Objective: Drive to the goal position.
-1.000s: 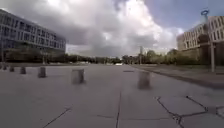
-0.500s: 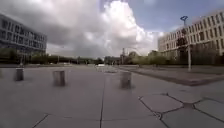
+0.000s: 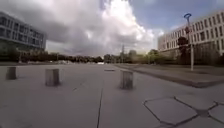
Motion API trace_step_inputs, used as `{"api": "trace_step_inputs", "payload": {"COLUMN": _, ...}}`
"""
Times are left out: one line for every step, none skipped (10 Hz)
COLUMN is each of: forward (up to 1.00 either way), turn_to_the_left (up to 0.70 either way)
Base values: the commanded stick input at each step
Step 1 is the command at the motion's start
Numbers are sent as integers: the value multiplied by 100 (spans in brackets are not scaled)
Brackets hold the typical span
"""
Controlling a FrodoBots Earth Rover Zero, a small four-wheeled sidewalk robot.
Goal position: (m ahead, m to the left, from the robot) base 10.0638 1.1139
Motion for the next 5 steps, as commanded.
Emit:
{"api": "trace_step_inputs", "payload": {"forward": 70, "turn_to_the_left": 14}}
{"api": "trace_step_inputs", "payload": {"forward": 70, "turn_to_the_left": 14}}
{"api": "trace_step_inputs", "payload": {"forward": 70, "turn_to_the_left": 14}}
{"api": "trace_step_inputs", "payload": {"forward": 70, "turn_to_the_left": 14}}
{"api": "trace_step_inputs", "payload": {"forward": 70, "turn_to_the_left": 14}}
